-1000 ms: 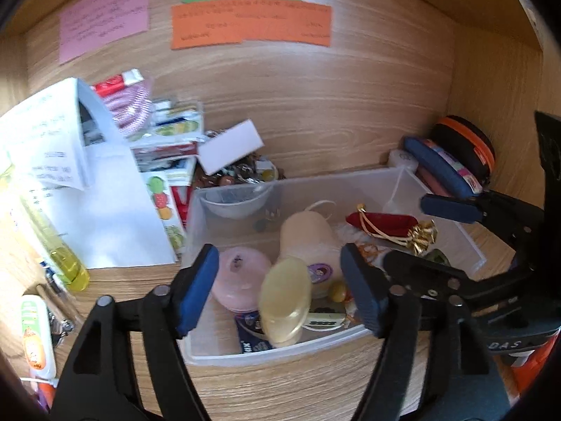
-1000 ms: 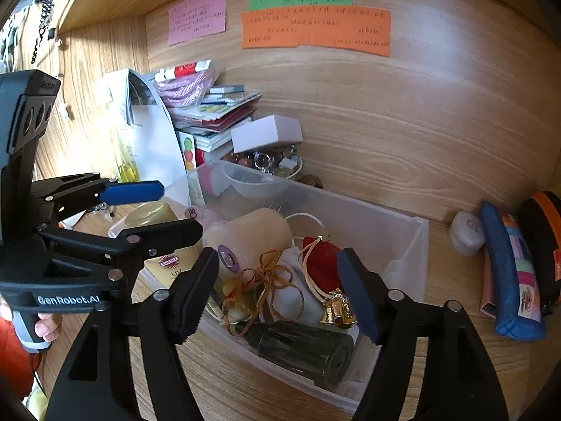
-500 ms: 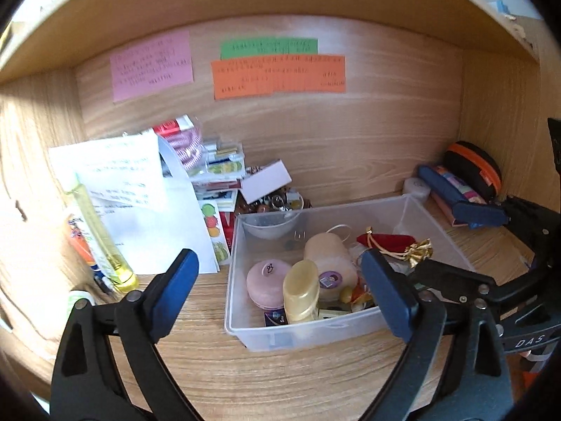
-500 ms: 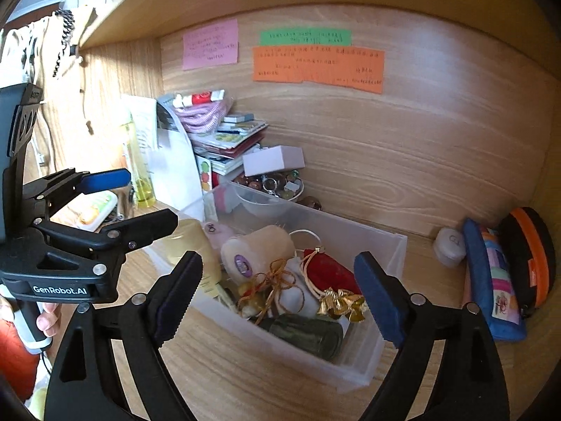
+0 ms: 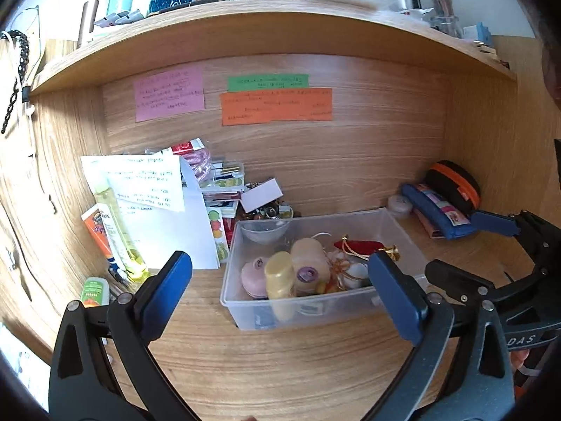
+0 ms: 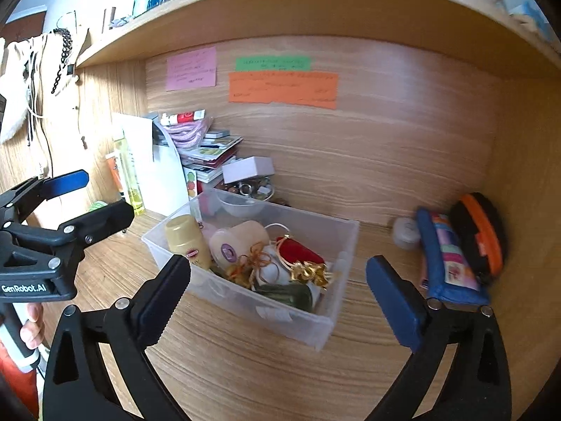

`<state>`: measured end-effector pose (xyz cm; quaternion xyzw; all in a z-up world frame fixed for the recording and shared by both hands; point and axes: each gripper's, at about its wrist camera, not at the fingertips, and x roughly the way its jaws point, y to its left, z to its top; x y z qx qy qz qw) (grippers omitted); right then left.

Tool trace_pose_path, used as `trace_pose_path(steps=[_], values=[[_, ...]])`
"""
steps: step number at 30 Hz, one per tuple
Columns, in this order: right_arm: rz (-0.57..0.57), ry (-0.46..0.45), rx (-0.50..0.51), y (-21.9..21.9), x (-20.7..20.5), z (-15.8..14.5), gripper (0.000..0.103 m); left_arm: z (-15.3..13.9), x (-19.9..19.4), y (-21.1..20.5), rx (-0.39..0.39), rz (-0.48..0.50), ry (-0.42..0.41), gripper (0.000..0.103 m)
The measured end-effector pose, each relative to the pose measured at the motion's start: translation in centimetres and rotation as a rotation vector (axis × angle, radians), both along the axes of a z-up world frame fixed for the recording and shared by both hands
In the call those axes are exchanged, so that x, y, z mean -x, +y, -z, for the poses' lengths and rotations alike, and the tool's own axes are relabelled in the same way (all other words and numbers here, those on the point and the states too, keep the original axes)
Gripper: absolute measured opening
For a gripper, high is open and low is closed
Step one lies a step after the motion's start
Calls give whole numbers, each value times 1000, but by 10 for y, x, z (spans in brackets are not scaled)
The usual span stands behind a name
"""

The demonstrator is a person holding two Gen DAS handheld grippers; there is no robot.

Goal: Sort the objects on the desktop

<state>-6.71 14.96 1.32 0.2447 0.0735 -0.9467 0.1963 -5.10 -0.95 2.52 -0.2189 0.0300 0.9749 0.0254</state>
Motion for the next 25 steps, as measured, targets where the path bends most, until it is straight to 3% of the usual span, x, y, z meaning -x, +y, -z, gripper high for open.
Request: trace_pose_path(steps=[16,25], values=[[117,53,-78,9,-28,4,103,21,-7,1,-102,4,-97,102],[138,41,-95,6,-23,12,103,34,-3,-2,-91,-24,-107,102]])
